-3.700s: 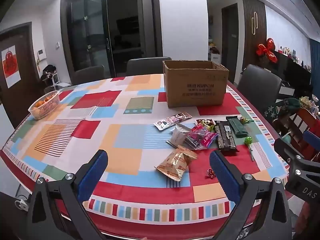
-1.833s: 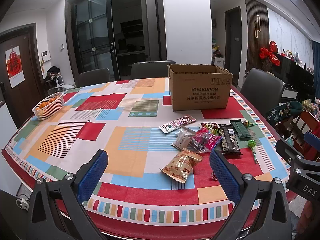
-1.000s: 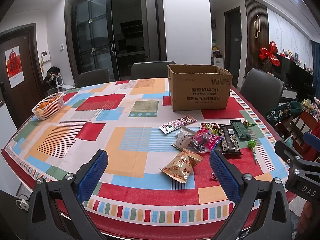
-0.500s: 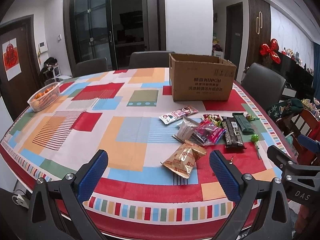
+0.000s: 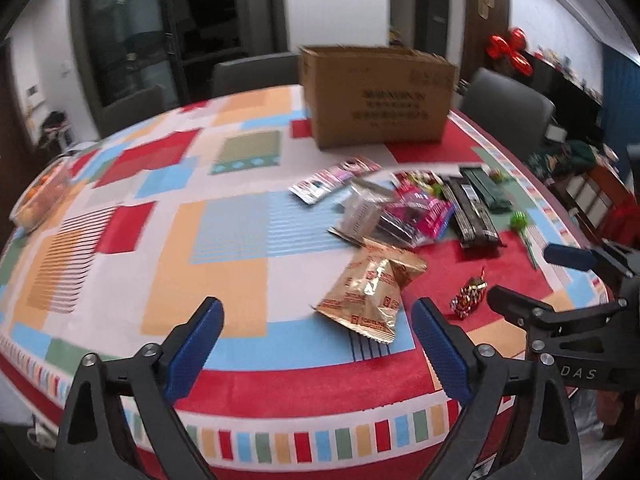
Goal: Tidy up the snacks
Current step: 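Grasp the Fortune Biscuits packet with the left tool while the right tool grasps the wrapped candy, then carry both snacks to the cardboard box and release them inside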
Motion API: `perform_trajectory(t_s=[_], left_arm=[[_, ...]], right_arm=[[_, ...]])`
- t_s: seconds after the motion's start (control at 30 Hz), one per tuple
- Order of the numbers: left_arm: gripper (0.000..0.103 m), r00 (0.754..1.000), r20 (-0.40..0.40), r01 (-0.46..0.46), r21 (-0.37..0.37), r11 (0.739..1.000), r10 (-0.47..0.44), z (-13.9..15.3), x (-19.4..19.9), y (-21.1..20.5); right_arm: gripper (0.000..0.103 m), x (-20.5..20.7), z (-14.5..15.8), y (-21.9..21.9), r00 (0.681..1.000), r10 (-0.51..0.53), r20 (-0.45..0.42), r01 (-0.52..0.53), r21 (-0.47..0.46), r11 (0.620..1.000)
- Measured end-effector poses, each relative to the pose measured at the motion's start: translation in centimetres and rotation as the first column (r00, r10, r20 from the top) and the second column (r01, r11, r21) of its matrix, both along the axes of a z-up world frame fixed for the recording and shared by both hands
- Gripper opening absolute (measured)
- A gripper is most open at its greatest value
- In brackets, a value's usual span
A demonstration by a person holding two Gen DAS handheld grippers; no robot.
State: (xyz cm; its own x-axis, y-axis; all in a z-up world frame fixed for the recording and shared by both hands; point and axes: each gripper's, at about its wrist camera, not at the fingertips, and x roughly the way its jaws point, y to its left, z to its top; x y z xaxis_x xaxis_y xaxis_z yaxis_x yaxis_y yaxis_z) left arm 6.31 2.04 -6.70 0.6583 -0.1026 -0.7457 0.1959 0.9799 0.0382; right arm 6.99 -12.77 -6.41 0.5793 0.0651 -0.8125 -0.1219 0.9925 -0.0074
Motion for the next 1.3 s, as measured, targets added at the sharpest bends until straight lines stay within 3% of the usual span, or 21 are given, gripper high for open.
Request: perform_trajectory(t_s=[0.33,0.53,0.83,1.07,1.3], left_arm=[[0.091,0.981,-0.039,0.193,0.029,0.981,-0.192,-2.6,3.6,-1.9],[0.084,0.970,-0.085,0.232,0.013,0.973,-0.230,-4.3,5.4,-2.4],[0.064,0.962,-0.160,0.211,-0.077,0.974,-0.221,-5.8,6.9,-2.6],[0.052,0.966,-0.168,0.180,-0.102,0.978,-0.195,-5.6,7.2,-2.2],[0.045,0.964,-0.179,0.172,-0.132,0.976,-0.194,-5.1,6.7,-2.7]], right_arm=[[0.074,2.3,-2.4,0.3,0.996,0.018,-0.092,-0.016,0.023,1.000],[0.065,3.2,-3.3,0.2,0.993,0.007,-0.121,-0.003,0.037,0.999],[0.056,4.4,-3.7,0.6,0.990,0.032,-0.135,-0.019,0.095,0.995],[0.045,5.5,-4.3,0.8,0.989,0.043,-0.144,-0.021,0.149,0.989],[0.023,5.5,-4.4,0.8,0.988,0.059,-0.145,-0.033,0.176,0.984]])
